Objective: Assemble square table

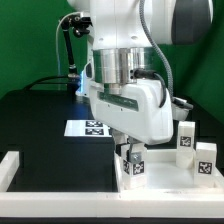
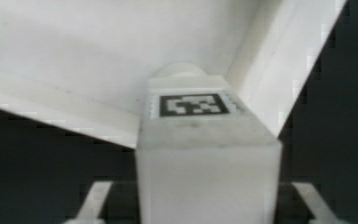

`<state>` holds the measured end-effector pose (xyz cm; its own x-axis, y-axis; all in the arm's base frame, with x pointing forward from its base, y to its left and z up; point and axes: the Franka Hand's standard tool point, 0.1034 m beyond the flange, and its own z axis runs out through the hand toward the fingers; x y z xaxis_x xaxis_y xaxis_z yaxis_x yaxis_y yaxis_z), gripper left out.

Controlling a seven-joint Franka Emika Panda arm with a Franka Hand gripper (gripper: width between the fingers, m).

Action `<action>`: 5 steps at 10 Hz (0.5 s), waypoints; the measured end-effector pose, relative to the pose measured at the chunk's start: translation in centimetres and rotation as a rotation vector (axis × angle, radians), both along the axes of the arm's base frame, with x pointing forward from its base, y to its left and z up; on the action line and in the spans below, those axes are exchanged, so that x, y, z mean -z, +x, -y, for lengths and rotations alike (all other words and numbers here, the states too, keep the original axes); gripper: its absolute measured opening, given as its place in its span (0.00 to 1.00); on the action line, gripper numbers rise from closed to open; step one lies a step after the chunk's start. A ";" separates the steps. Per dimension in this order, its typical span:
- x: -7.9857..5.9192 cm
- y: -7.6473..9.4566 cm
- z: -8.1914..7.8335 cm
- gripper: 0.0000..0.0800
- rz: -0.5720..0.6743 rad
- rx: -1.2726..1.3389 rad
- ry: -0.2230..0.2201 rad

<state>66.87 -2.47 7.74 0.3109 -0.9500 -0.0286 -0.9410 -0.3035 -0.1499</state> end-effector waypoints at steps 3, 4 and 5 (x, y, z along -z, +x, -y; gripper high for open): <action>0.0 -0.5 -0.2 0.37 -0.060 0.373 0.099; -0.2 -0.4 -0.8 0.37 -0.093 0.553 0.148; -0.2 -0.3 -0.8 0.37 -0.095 0.683 0.178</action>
Offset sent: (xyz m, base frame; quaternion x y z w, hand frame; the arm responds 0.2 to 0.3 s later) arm 0.0031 0.0285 0.0113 -0.0402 -0.1051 0.4844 0.8676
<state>66.57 -1.70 7.93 -0.3636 -0.9101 -0.1988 -0.9236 0.3800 -0.0501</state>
